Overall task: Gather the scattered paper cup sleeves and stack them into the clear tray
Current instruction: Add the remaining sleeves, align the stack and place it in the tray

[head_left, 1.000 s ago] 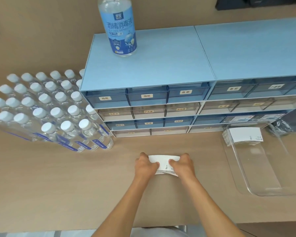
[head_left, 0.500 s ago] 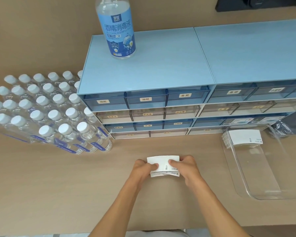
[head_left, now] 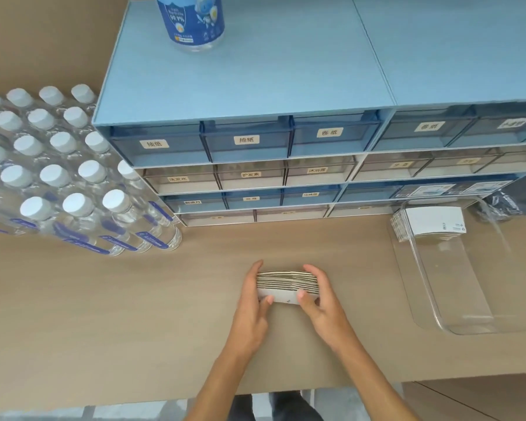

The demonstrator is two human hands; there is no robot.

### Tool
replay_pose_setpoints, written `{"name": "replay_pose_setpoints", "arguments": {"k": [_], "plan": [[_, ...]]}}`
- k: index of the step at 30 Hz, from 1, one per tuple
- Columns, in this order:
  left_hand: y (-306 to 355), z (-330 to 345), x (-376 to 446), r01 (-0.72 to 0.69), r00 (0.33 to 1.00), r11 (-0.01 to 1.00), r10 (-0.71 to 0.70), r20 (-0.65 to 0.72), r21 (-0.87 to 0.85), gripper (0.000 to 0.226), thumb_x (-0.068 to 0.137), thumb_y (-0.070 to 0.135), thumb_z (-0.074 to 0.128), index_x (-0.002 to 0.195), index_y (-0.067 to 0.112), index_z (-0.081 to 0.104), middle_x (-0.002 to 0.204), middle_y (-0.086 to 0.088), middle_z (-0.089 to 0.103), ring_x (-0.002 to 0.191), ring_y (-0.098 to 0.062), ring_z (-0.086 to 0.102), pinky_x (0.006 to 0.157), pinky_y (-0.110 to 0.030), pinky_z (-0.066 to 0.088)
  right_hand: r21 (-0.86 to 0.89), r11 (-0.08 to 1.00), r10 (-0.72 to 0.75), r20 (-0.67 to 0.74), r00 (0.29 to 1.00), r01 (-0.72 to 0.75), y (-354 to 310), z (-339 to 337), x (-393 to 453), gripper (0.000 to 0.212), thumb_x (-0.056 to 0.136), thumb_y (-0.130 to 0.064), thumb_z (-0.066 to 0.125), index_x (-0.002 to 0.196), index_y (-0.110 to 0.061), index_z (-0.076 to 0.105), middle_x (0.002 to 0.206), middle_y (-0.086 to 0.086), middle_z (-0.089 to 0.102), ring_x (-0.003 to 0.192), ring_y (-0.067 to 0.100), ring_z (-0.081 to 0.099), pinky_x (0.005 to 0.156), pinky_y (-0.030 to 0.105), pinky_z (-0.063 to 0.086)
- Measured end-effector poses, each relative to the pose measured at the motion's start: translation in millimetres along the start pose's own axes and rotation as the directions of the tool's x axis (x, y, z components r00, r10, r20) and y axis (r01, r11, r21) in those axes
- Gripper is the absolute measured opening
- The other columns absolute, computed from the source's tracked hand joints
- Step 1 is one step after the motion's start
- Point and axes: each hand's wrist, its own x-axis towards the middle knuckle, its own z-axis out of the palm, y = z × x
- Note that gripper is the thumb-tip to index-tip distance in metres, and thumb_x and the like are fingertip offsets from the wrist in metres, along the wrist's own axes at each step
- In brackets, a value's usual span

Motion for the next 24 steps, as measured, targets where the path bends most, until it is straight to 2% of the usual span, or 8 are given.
{"name": "replay_pose_setpoints", "arguments": {"k": [3, 6, 9, 12, 15, 20, 22, 24], "plan": [[-12.9, 12.5, -6.7, -0.061, 0.996, 0.998, 0.062, -0.066, 0.028, 0.065, 0.094, -0.003, 0.051, 0.137, 0.041, 0.031, 0.141, 0.016, 0.039, 0.133, -0.001, 0.040, 0.114, -0.030, 0.035, 0.026, 0.998, -0.049, -0.131, 0.990, 0.053, 7.2, 9.3, 1.2, 0.036, 0.097, -0.039, 0.044, 0.128, -0.022, 0.054, 0.128, -0.006, 0.059, 0.119, 0.004, 0.056, 0.099, 0.019, 0.044], [-18.3, 19.9, -7.9, -0.093, 0.993, 0.995, 0.090, -0.082, -0.029, 0.061, 0.092, 0.006, 0.055, 0.142, 0.030, 0.031, 0.145, 0.008, 0.038, 0.139, -0.010, 0.037, 0.115, -0.031, 0.034, 0.074, 0.992, -0.079, -0.277, 0.958, 0.104, 12.1, 22.3, 7.9, 0.030, 0.097, -0.038, 0.042, 0.110, -0.017, 0.061, 0.122, -0.007, 0.062, 0.117, 0.005, 0.058, 0.098, 0.017, 0.043], [-16.6, 23.4, -7.9, -0.061, 0.993, 0.987, 0.044, -0.113, -0.148, 0.050, 0.095, 0.030, 0.055, 0.141, 0.024, 0.038, 0.146, 0.008, 0.043, 0.140, -0.018, 0.040, 0.114, -0.034, 0.036, 0.117, 0.983, -0.096, -0.348, 0.933, 0.144, 18.8, 31.1, 10.2, 0.021, 0.098, -0.036, 0.045, 0.104, -0.025, 0.061, 0.116, -0.013, 0.066, 0.114, 0.007, 0.061, 0.094, 0.013, 0.044], [-11.5, 28.9, -5.4, -0.054, 0.967, 0.975, -0.003, -0.256, -0.217, 0.031, 0.097, 0.041, 0.044, 0.122, 0.026, 0.054, 0.138, 0.014, 0.052, 0.136, -0.012, 0.046, 0.110, -0.027, 0.038, 0.130, 0.972, -0.133, -0.381, 0.915, 0.195, 24.6, 33.7, 10.1, 0.014, 0.099, -0.033, 0.047, 0.101, -0.031, 0.061, 0.115, -0.012, 0.068, 0.113, 0.010, 0.063, 0.093, 0.014, 0.045], [-10.8, 34.6, 1.7, -0.033, 0.931, 0.972, -0.055, -0.362, -0.232, 0.026, 0.101, 0.035, 0.039, 0.102, 0.023, 0.061, 0.134, 0.011, 0.058, 0.131, -0.011, 0.051, 0.103, -0.024, 0.041, 0.132, 0.970, -0.137, -0.391, 0.910, 0.203, 27.0, 36.0, 9.7, 0.016, 0.100, -0.032, 0.046, 0.101, -0.030, 0.061, 0.116, -0.012, 0.068, 0.114, 0.014, 0.064, 0.094, 0.018, 0.046], [-15.1, 39.1, 5.7, -0.049, 0.917, 0.958, -0.070, -0.394, -0.284, 0.032, 0.102, 0.027, 0.040, 0.126, 0.019, 0.060, 0.131, 0.016, 0.062, 0.130, -0.007, 0.053, 0.106, -0.021, 0.041, 0.163, 0.956, -0.150, -0.438, 0.886, 0.242, 27.0, 38.2, 9.7, 0.022, 0.099, -0.026, 0.050, 0.117, -0.021, 0.061, 0.132, -0.009, 0.064, 0.129, 0.014, 0.057, 0.104, 0.018, 0.042], [-14.8, 37.6, 4.9, -0.044, 0.931, 0.959, -0.062, -0.360, -0.281, 0.031, 0.102, 0.026, 0.041, 0.125, 0.021, 0.062, 0.129, 0.012, 0.064, 0.129, -0.009, 0.055, 0.106, -0.021, 0.041, 0.160, 0.956, -0.156, -0.427, 0.891, 0.244, 26.9, 39.3, 9.6, 0.027, 0.100, -0.027, 0.049, 0.123, -0.019, 0.062, 0.137, -0.011, 0.062, 0.132, 0.011, 0.055, 0.106, 0.018, 0.041], [-13.2, 35.1, 5.1, -0.035, 0.942, 0.962, -0.060, -0.331, -0.272, 0.029, 0.102, 0.028, 0.043, 0.125, 0.026, 0.060, 0.121, 0.010, 0.068, 0.120, -0.010, 0.060, 0.098, -0.017, 0.044, 0.171, 0.958, -0.148, -0.394, 0.907, 0.231, 26.1, 38.8, 9.4, 0.029, 0.101, -0.033, 0.046, 0.123, -0.023, 0.062, 0.132, -0.013, 0.066, 0.128, 0.012, 0.059, 0.106, 0.024, 0.044]]}}
